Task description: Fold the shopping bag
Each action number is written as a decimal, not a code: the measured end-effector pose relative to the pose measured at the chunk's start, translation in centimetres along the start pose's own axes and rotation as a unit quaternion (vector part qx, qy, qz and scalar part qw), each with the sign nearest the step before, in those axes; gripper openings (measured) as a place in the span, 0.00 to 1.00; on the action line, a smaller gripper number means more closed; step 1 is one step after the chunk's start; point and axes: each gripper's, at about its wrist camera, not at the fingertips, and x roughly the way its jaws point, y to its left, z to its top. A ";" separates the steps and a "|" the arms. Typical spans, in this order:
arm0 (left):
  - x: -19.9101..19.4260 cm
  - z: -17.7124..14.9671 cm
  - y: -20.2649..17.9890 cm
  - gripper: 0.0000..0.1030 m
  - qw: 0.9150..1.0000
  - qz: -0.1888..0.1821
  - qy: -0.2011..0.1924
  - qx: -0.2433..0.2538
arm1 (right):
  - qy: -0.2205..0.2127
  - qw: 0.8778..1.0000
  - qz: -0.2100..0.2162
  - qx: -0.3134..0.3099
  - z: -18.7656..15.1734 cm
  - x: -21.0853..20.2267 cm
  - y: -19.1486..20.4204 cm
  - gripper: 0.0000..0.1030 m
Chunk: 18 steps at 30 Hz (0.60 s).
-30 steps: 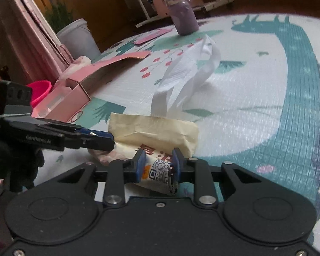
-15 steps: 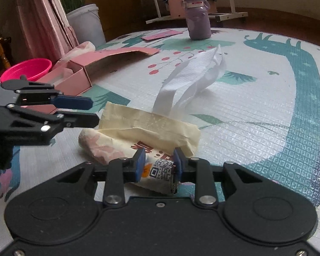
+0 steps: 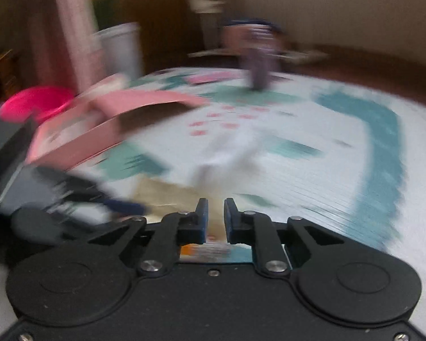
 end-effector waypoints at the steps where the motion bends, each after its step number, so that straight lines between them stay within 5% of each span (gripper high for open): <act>1: 0.0 0.0 -0.2 0.33 1.000 0.001 0.000 -0.001 | 0.014 1.000 0.006 -0.015 -0.1 0.6 0.6 0.12; 4: -0.1 -0.2 -0.2 0.33 1.000 -0.001 -0.005 -0.008 | 0.042 0.999 0.007 -0.014 -1.3 1.9 -0.1 0.01; 13: -1.4 -1.4 0.2 0.35 1.000 -0.008 -0.010 -0.022 | 0.034 0.996 0.040 0.073 -1.9 2.5 -2.2 0.00; 18: -2.7 -1.8 3.2 0.36 0.997 -0.071 0.019 -0.011 | 0.072 0.990 0.067 0.098 -1.8 2.6 -0.3 0.01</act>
